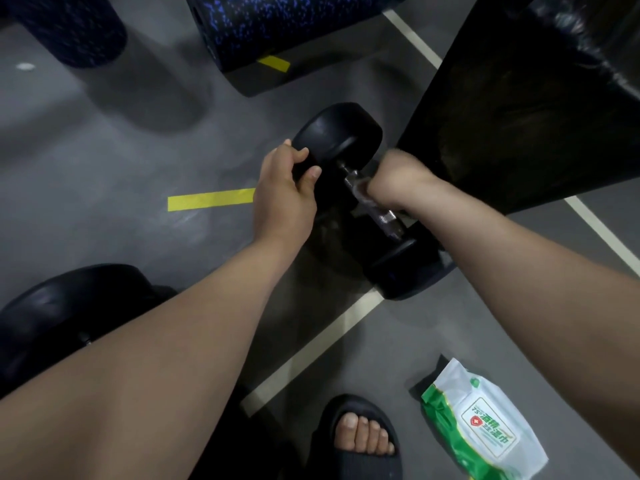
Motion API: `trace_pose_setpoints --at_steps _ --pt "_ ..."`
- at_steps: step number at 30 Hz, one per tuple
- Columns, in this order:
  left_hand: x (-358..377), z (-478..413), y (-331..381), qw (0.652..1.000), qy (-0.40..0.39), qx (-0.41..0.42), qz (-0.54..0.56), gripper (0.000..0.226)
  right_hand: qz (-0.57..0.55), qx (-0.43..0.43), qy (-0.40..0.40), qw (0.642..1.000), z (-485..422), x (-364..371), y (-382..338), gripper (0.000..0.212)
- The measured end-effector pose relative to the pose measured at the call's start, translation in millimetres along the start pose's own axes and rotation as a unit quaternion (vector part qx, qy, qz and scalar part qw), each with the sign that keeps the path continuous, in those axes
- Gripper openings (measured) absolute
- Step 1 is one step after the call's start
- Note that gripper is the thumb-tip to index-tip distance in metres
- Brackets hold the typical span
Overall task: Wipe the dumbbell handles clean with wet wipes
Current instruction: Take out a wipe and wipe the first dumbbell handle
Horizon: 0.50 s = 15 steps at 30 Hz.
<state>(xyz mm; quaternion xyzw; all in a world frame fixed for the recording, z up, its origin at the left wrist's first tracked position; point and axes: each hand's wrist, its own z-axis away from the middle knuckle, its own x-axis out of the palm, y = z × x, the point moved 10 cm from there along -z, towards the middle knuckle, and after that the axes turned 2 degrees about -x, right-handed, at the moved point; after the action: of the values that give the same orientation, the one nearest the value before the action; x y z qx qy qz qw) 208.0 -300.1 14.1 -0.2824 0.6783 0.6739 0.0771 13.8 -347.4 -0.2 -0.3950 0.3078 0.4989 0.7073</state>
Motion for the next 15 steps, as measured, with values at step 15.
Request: trace_pose_setpoints --at_steps 15 --pt "-2.3 1.0 0.3 1.0 0.01 0.0 -0.012 0.021 -0.182 0.026 0.021 0.983 -13.5 4.7 23.0 0.019"
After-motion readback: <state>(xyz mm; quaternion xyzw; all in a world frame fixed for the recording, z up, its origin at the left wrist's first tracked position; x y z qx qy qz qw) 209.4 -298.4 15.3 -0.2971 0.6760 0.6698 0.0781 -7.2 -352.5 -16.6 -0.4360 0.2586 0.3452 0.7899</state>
